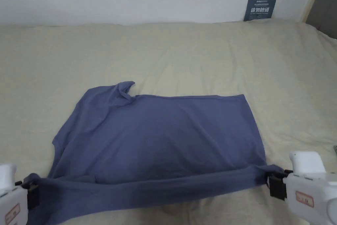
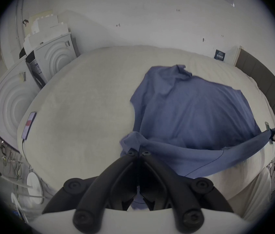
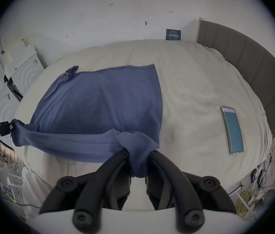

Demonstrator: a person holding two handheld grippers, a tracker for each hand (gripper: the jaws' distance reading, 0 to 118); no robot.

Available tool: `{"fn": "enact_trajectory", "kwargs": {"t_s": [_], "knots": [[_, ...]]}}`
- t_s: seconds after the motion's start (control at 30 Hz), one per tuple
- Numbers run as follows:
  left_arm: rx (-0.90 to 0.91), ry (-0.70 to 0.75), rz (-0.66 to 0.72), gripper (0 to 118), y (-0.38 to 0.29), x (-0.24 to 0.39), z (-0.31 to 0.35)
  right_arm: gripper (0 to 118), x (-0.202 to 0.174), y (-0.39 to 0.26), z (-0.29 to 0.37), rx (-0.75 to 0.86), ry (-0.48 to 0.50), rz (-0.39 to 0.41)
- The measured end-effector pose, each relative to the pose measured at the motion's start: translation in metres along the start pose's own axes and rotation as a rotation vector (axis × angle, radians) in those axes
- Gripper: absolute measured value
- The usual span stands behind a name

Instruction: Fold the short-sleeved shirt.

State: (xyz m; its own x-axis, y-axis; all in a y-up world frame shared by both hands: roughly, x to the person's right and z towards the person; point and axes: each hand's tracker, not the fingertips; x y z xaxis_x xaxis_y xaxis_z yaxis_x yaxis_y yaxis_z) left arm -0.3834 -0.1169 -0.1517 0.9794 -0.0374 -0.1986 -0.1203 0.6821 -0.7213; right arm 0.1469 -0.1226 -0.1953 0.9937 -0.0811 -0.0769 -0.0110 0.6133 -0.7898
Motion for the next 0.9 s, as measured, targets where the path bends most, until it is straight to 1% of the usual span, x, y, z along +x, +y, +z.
{"fn": "enact_trajectory", "kwargs": {"t_s": [0.17, 0.33, 0.37, 0.4, 0.43, 0.47, 0.5, 0.53, 0.57, 0.6, 0.63, 0.7, 0.77, 0.83, 0.87, 0.9], "knots": [[0.012, -0.02, -0.014, 0, 0.041, 0.01, -0.035, 19, 0.007, 0.038, -0.047, -0.019, 0.01, -0.037], [-0.046, -0.01, -0.077, 0, 0.06, 0.022, -0.083, 20, 0.01, 0.055, -0.1, -0.112, 0.0, -0.047], [-0.059, -0.002, -0.08, 0, 0.061, 0.024, -0.09, 23, 0.011, 0.057, -0.106, -0.116, -0.003, -0.063], [-0.063, -0.002, -0.093, 1, 0.062, 0.026, -0.096, 38, 0.012, 0.058, -0.114, -0.13, 0.007, -0.074], [-0.07, 0.011, -0.104, 8, 0.061, 0.027, -0.104, 50, 0.012, 0.06, -0.12, -0.152, 0.004, -0.09], [-0.073, 0.013, -0.114, 8, 0.06, 0.028, -0.107, 50, 0.011, 0.06, -0.122, -0.151, -0.003, -0.089], [-0.081, 0.014, -0.131, 13, 0.06, 0.029, -0.11, 58, 0.011, 0.061, -0.126, -0.16, -0.006, -0.077], [-0.086, 0.032, -0.137, 25, 0.059, 0.029, -0.112, 70, 0.011, 0.061, -0.127, -0.174, -0.005, -0.058], [-0.09, 0.041, -0.144, 53, 0.058, 0.026, -0.118, 89, 0.011, 0.061, -0.126, -0.173, 0.004, -0.032], [-0.102, 0.041, -0.148, 87, 0.058, 0.025, -0.118, 102, 0.011, 0.059, -0.123, -0.163, -0.012, -0.01], [-0.105, 0.035, -0.14, 100, 0.058, 0.022, -0.114, 103, 0.01, 0.059, -0.116, -0.132, -0.023, 0.005], [-0.062, 0.013, -0.113, 99, 0.057, 0.016, -0.101, 103, 0.012, 0.059, -0.102, -0.079, -0.01, 0.021], [-0.047, 0.032, -0.101, 99, 0.058, 0.014, -0.086, 103, 0.013, 0.054, -0.084, -0.05, -0.027, 0.006], [0.012, 0.029, -0.081, 99, 0.054, 0.011, -0.062, 103, 0.015, 0.046, -0.062, -0.014, -0.007, -0.022], [0.025, 0.009, -0.073, 97, 0.052, 0.01, -0.051, 103, 0.016, 0.041, -0.053, -0.009, 0.004, -0.035], [0.039, 0.0, -0.052, 89, 0.047, 0.009, -0.037, 103, 0.015, 0.035, -0.043, 0.0, 0.023, -0.055]]}}
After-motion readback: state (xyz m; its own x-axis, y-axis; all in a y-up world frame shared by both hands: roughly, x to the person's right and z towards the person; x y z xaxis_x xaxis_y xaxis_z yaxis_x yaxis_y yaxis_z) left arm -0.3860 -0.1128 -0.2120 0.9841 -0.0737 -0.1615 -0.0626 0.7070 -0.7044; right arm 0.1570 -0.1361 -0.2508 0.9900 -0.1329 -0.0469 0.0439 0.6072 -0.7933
